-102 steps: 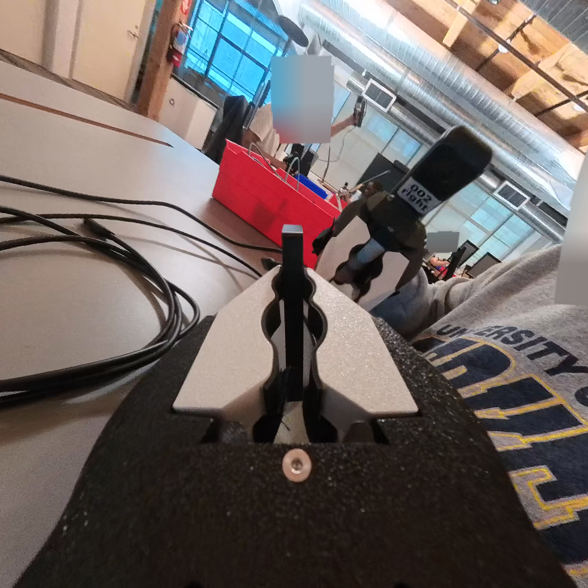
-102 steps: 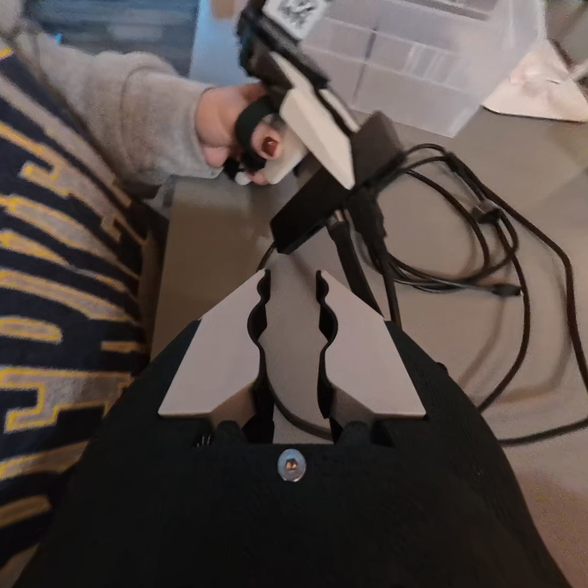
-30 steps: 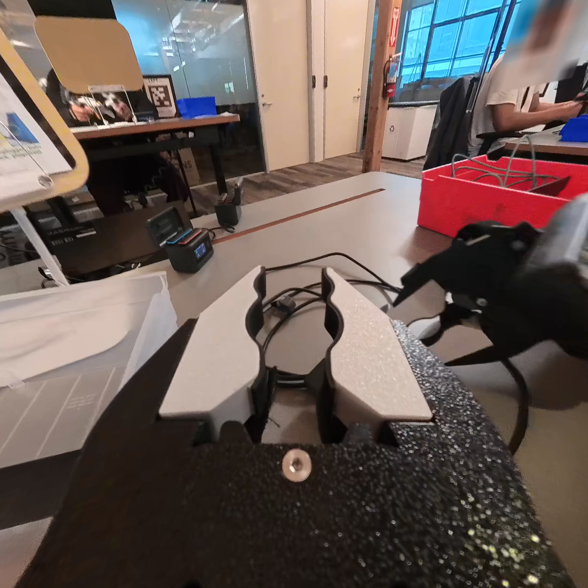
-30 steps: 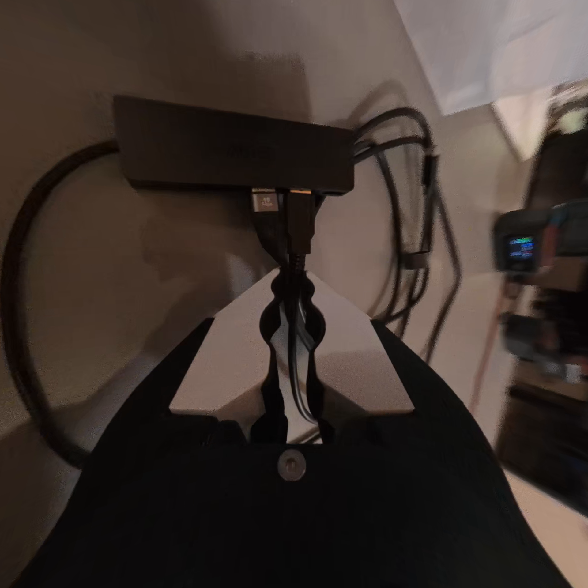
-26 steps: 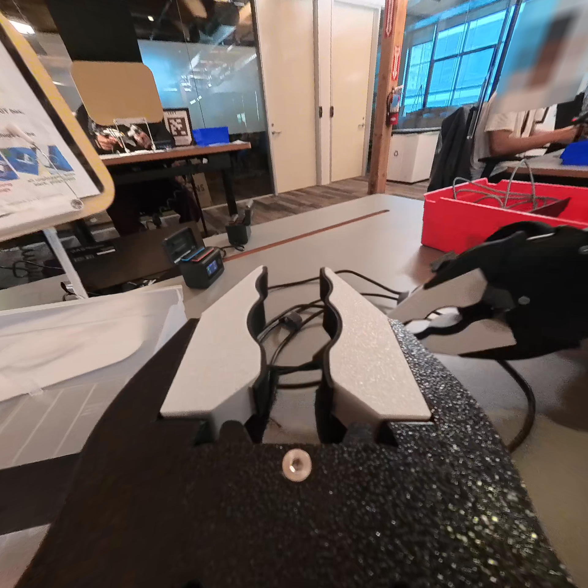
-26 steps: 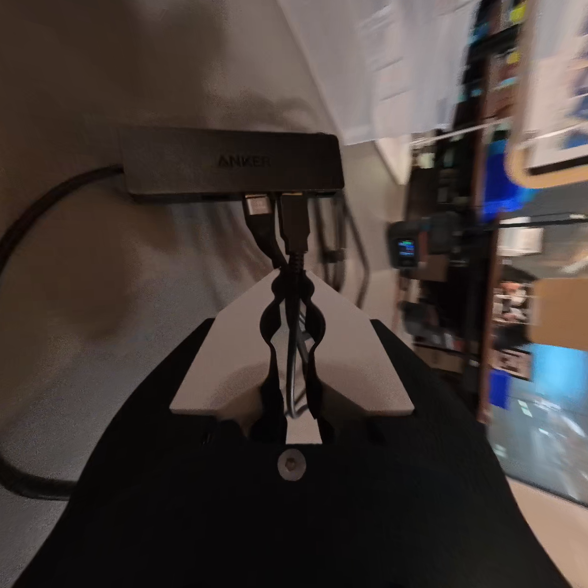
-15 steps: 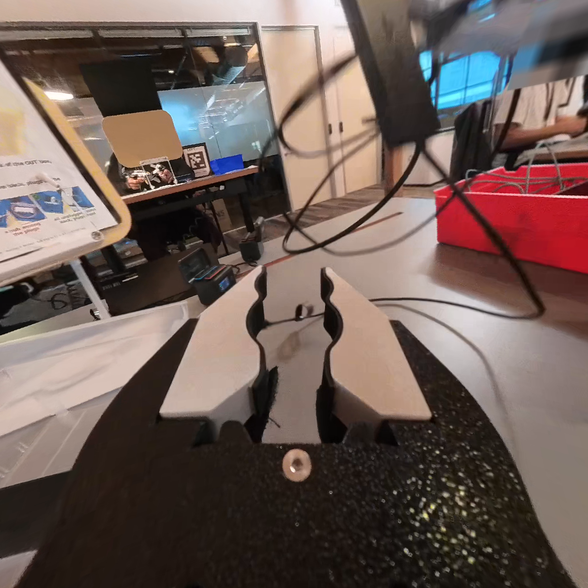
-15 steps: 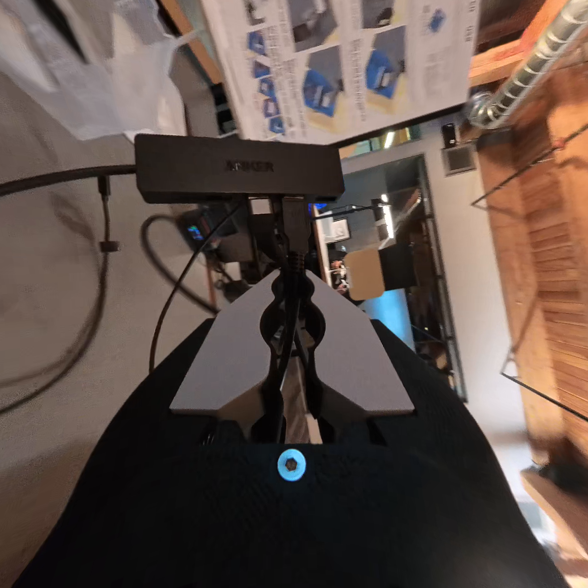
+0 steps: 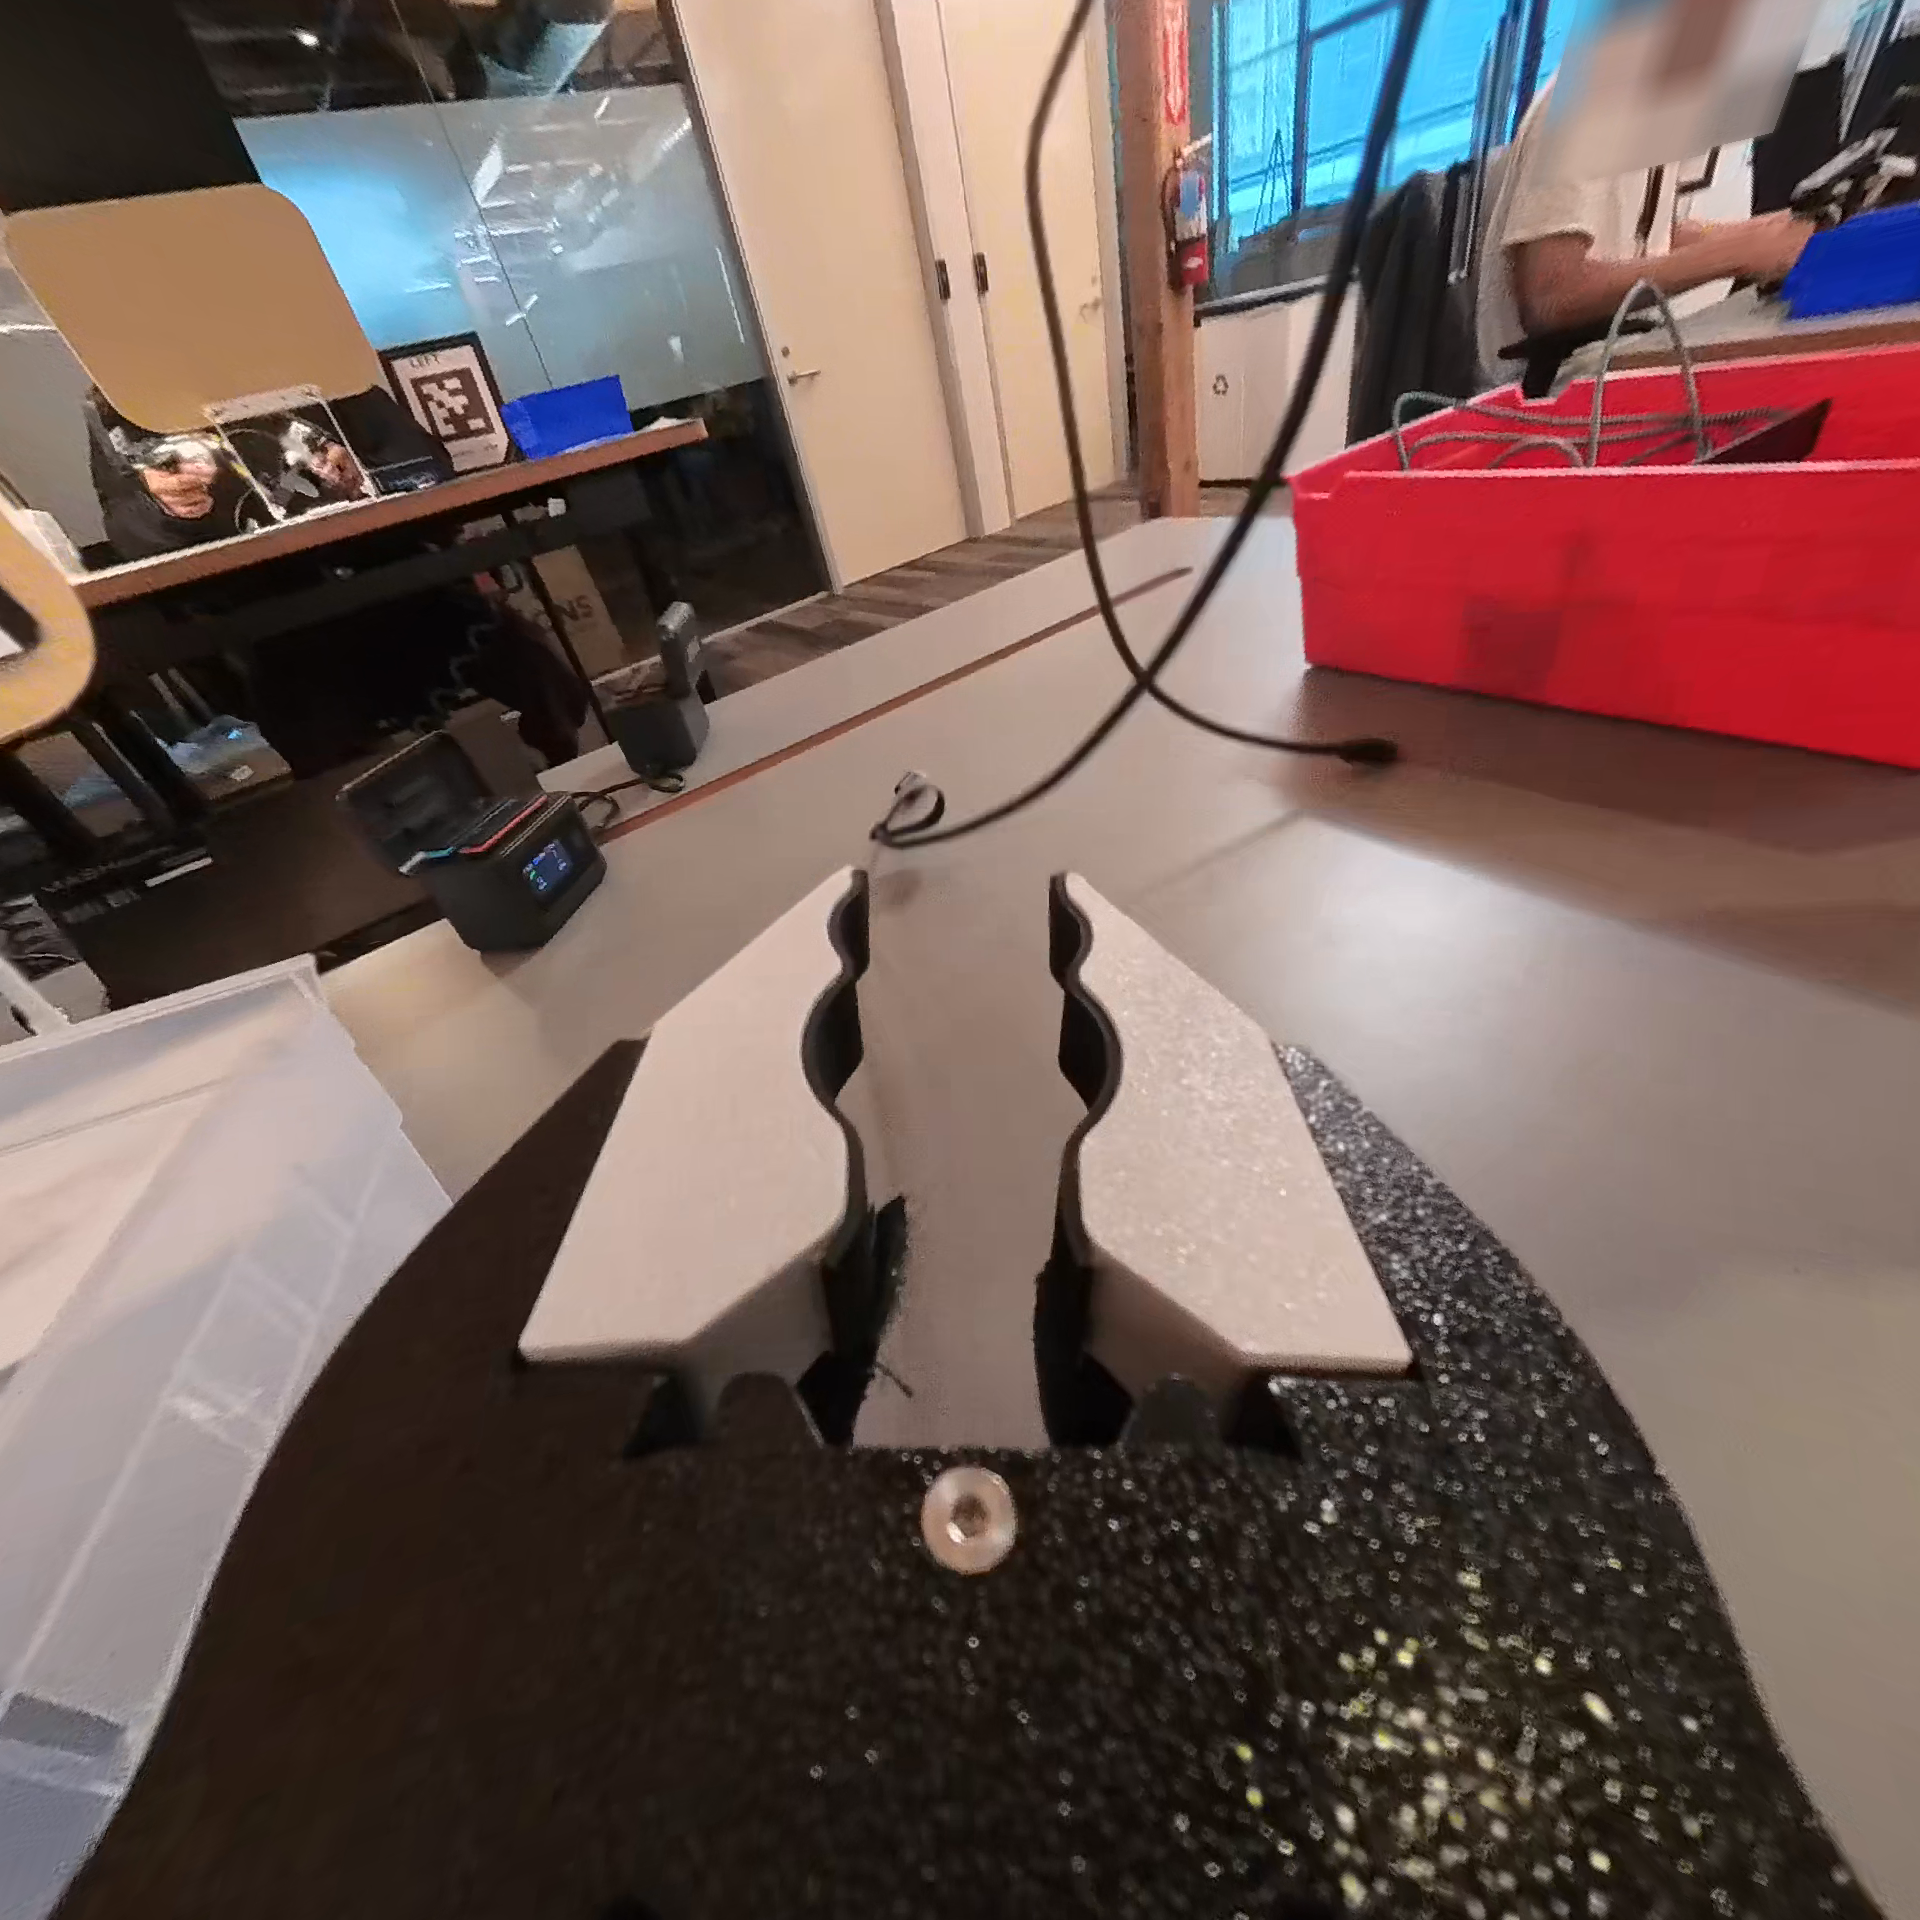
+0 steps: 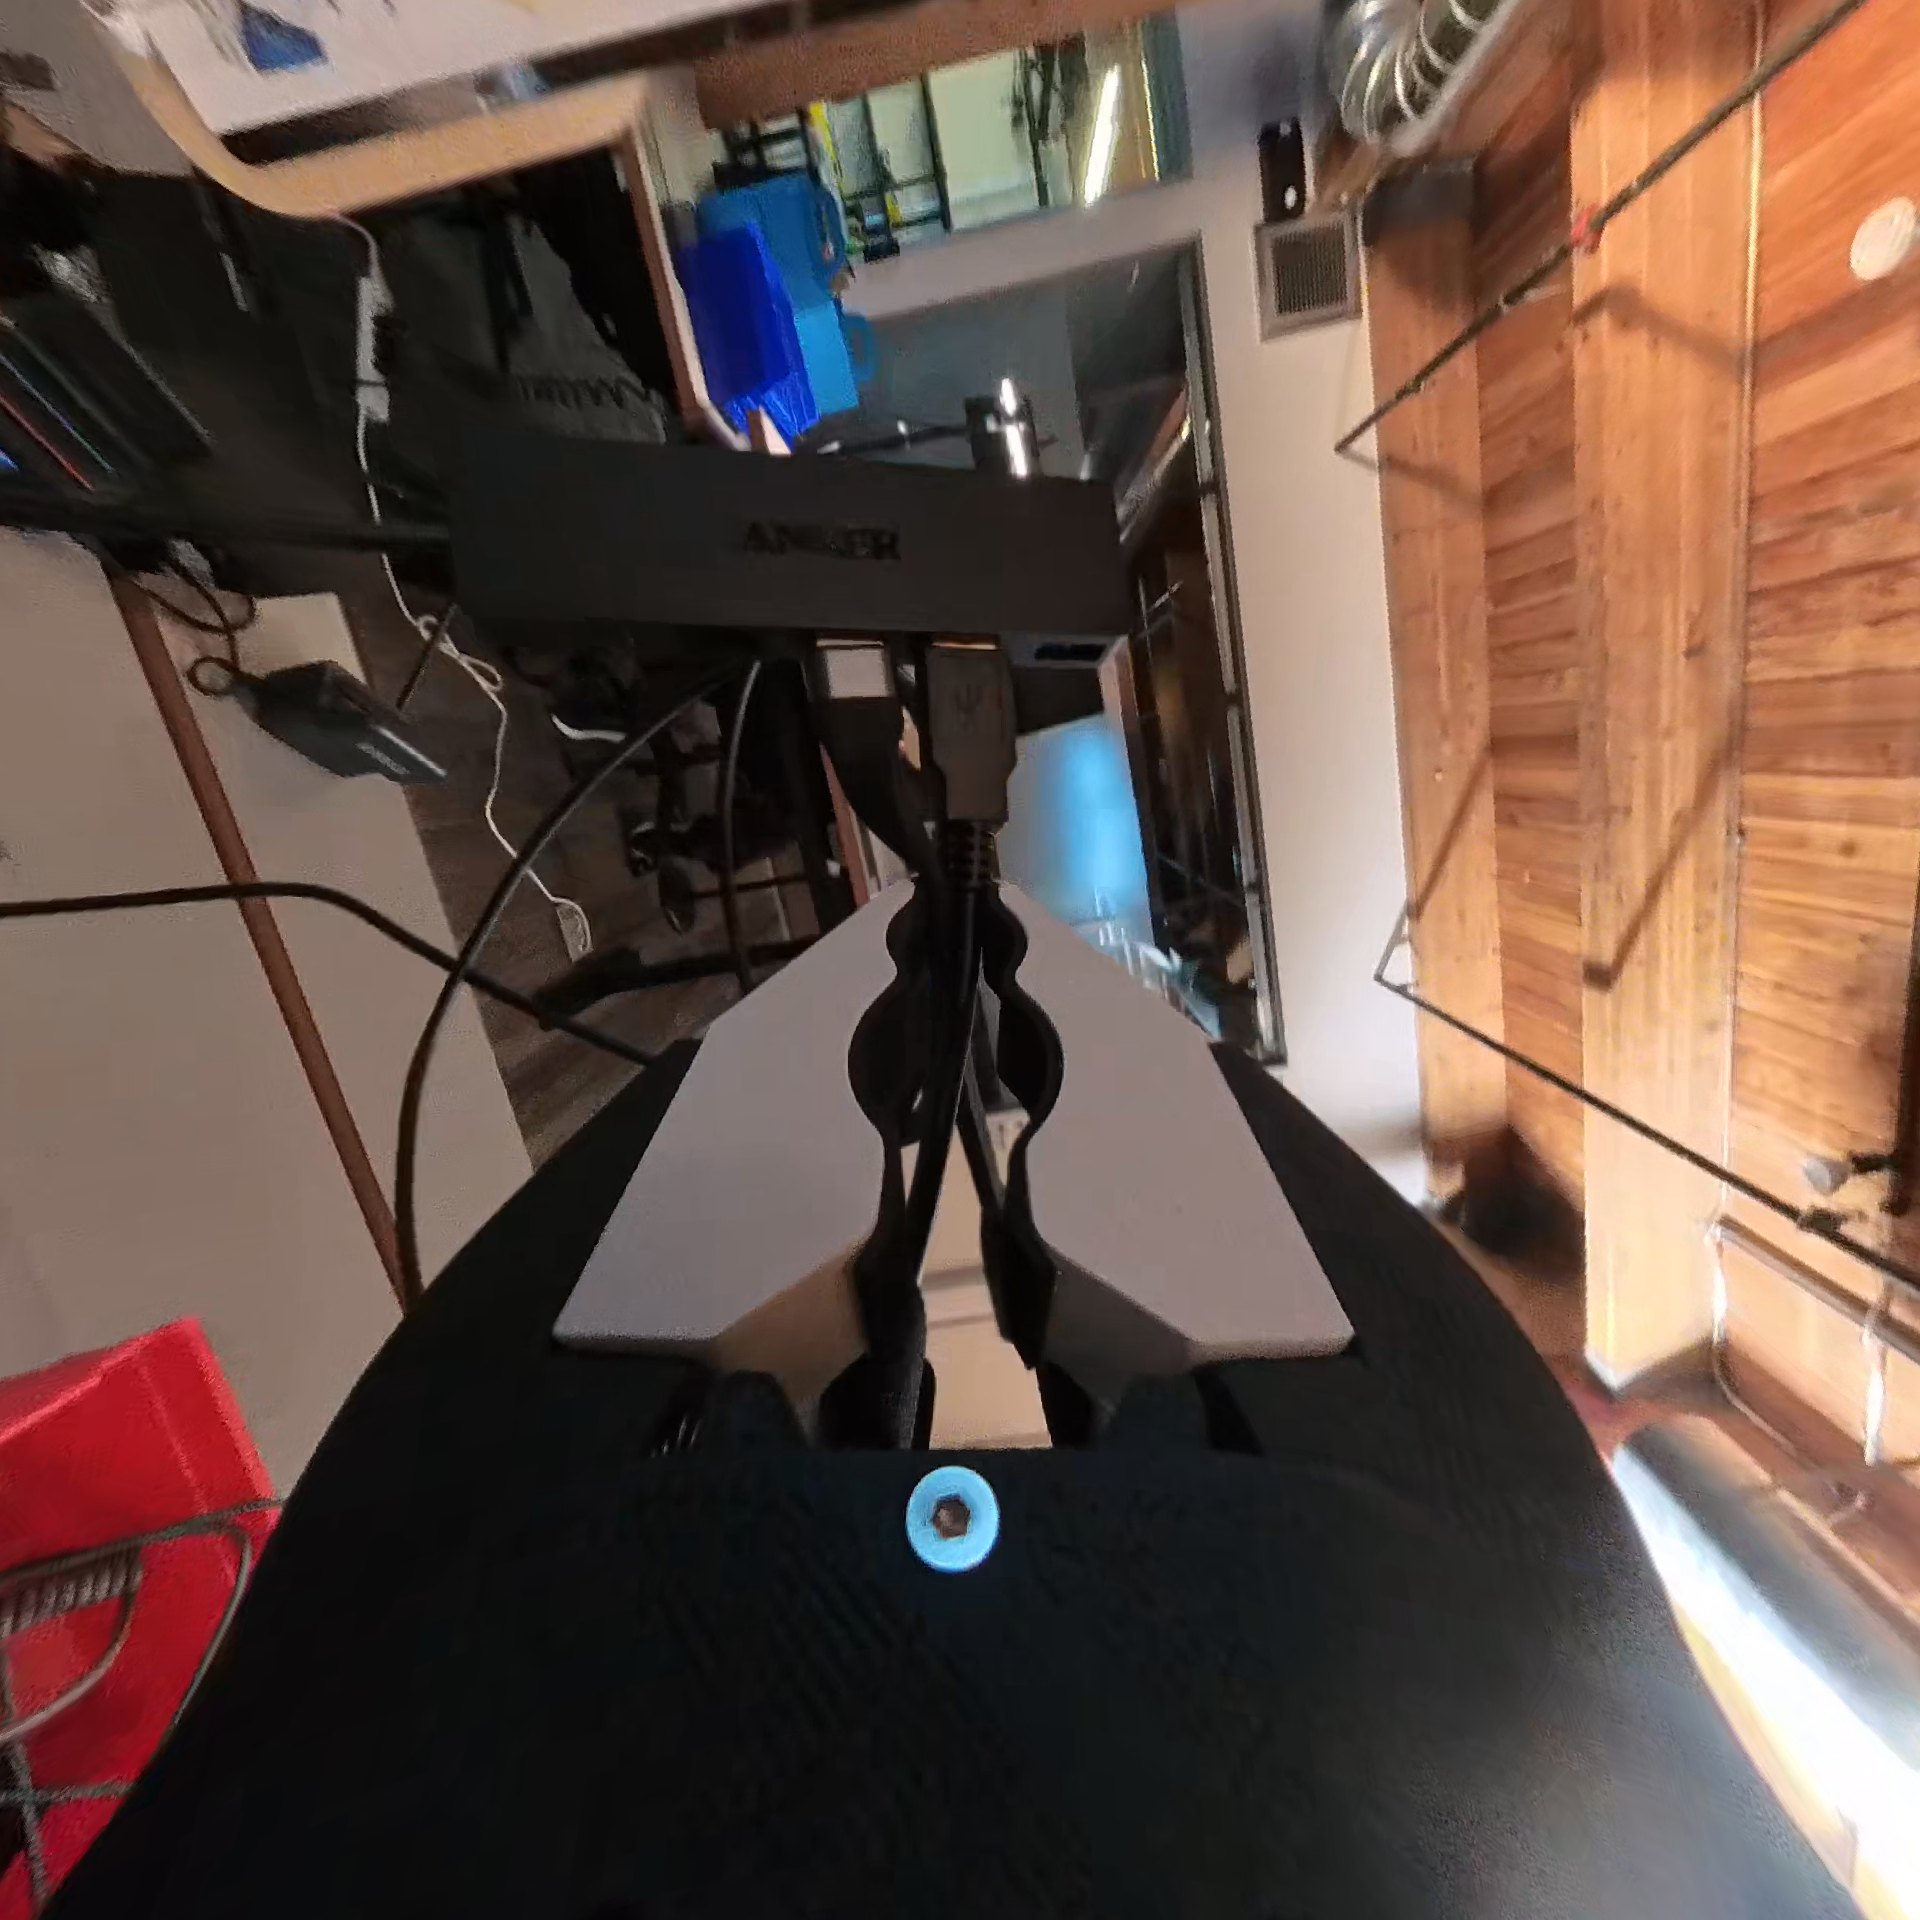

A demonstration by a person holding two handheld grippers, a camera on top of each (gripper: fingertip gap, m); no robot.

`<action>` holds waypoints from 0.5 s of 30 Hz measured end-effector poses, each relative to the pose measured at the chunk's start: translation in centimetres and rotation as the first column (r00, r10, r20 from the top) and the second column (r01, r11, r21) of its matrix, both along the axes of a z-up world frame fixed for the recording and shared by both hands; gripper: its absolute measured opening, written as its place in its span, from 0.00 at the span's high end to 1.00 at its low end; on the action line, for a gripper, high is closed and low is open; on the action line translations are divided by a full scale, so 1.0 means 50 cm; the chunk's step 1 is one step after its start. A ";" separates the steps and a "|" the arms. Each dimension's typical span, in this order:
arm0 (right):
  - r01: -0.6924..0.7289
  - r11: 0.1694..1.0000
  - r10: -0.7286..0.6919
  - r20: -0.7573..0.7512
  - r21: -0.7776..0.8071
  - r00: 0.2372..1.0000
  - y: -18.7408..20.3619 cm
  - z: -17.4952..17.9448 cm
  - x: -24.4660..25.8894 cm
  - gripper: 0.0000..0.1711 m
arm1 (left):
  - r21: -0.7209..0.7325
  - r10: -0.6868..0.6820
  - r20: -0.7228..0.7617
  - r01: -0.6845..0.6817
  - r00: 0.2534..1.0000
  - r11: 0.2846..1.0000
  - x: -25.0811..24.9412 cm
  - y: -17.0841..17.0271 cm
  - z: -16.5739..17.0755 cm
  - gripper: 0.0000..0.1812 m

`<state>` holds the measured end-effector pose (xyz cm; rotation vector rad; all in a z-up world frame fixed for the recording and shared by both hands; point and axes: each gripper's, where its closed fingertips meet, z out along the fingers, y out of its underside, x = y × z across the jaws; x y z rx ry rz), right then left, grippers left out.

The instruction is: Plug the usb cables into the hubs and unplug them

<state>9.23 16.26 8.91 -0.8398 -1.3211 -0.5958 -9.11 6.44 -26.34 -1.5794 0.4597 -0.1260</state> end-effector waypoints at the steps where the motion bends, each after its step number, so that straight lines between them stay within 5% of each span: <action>1: 0.016 1.000 -0.016 -0.011 -0.008 1.000 0.008 0.015 0.018 0.96 | -0.002 0.002 -0.015 -0.002 1.000 1.000 0.001 0.000 -0.003 0.82; 7: 0.114 0.984 -0.122 -0.049 -0.136 0.991 0.051 -0.001 0.143 0.96 | -0.023 0.008 -0.013 -0.008 1.000 1.000 -0.008 0.003 -0.016 0.82; 15: 0.127 0.882 -0.181 -0.077 -0.453 0.980 0.088 -0.168 0.290 0.96 | -0.073 -0.001 0.005 0.001 1.000 0.997 -0.010 0.008 -0.039 0.83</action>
